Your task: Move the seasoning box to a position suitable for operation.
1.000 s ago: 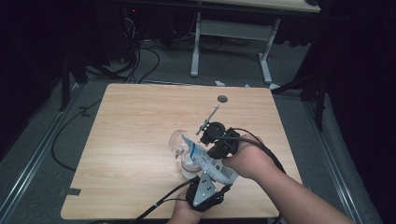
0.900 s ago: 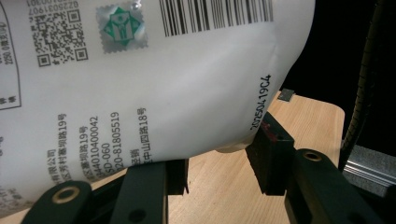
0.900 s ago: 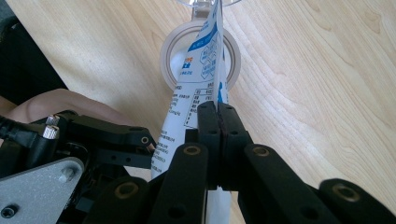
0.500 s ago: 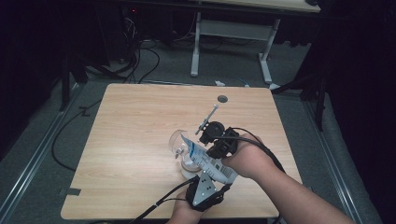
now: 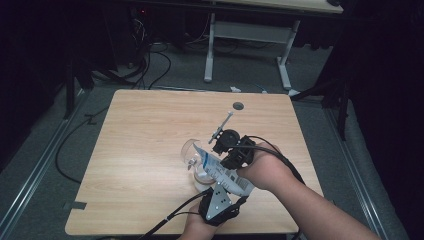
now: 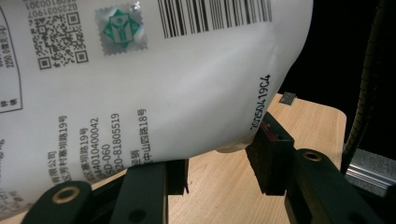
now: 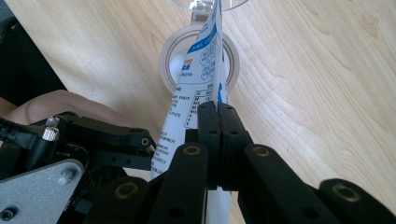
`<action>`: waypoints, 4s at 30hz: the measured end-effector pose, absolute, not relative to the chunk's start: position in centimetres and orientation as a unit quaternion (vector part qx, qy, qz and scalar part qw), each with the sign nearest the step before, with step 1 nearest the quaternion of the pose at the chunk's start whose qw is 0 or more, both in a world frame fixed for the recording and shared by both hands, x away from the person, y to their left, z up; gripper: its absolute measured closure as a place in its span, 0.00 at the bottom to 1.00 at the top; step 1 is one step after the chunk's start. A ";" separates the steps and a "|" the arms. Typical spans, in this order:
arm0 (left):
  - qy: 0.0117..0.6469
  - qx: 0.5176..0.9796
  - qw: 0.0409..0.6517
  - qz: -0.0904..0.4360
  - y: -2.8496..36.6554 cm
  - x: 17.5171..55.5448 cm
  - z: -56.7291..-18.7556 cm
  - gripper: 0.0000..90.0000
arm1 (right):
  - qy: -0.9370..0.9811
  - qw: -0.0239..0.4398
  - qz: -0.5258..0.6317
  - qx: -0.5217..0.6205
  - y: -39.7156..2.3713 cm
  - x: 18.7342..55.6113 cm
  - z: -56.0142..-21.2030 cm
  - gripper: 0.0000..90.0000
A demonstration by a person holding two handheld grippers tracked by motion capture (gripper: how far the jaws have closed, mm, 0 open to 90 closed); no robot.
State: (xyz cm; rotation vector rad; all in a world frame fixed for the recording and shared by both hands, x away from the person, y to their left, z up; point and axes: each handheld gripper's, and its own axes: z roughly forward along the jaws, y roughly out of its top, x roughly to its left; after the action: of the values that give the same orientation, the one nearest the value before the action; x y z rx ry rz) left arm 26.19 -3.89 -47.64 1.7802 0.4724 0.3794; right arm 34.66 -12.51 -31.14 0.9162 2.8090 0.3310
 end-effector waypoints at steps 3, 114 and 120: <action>0.203 0.764 0.590 0.164 -3.9 26.2 -47.6 0.69 | 0.942 0.085 0.110 0.306 -12.5 34.7 -31.1 1.00; 0.208 0.750 0.606 0.164 -3.7 26.3 -46.8 0.69 | 0.945 0.092 0.109 0.294 -11.6 34.8 -30.4 1.00; 0.207 0.750 0.607 0.164 -3.8 26.3 -46.8 0.68 | 0.945 0.091 0.110 0.294 -11.6 34.8 -30.4 1.00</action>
State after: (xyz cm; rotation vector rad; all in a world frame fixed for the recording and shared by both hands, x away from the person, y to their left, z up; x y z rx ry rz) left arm 26.30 -3.75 -46.76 1.7337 0.4792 0.3785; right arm 34.80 -11.57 -30.39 0.8732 2.8078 0.3257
